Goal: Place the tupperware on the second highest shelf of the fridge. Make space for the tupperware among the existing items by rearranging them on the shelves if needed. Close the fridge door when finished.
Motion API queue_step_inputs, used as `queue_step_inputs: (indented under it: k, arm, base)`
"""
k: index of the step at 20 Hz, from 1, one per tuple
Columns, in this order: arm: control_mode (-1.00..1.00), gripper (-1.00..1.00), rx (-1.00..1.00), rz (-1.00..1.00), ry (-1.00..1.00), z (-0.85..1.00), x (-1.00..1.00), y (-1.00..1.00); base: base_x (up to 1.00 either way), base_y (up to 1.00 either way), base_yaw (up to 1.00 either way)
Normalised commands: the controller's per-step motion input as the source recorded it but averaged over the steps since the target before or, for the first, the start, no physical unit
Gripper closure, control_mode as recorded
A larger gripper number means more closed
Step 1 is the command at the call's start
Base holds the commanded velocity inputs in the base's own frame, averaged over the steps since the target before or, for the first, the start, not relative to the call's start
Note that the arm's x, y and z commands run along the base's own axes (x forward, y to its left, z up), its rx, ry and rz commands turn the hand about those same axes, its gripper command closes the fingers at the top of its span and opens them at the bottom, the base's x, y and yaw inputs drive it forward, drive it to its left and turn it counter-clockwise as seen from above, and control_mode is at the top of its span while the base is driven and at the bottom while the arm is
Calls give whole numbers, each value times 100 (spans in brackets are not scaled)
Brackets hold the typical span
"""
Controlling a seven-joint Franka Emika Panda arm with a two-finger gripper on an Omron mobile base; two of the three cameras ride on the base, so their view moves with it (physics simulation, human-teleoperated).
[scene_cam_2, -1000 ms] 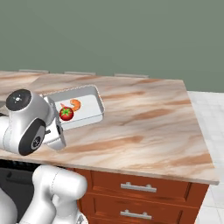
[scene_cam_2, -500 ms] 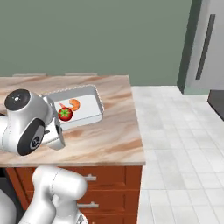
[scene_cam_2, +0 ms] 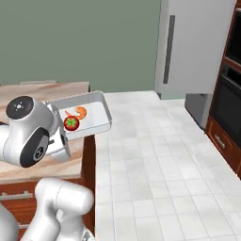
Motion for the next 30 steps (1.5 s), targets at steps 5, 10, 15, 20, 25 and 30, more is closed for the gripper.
queue_step_inputs:
  k: [5, 10, 15, 20, 25, 30]
  arm:
    - [100, 100, 0, 0, 0, 0, 0, 0]
    - [100, 100, 0, 0, 0, 0, 0, 0]
    - [100, 100, 0, 0, 0, 0, 0, 0]
    - [100, 100, 0, 0, 0, 0, 0, 0]
    - [100, 100, 0, 0, 0, 0, 0, 0]
    - [100, 100, 0, 0, 0, 0, 0, 0]
  base:
    - [71, -85, 0]
    - [78, -66, 0]
    - [100, -6, 18]
    - [100, 0, 31]
    - [100, -5, 20]
    - [100, -7, 5]
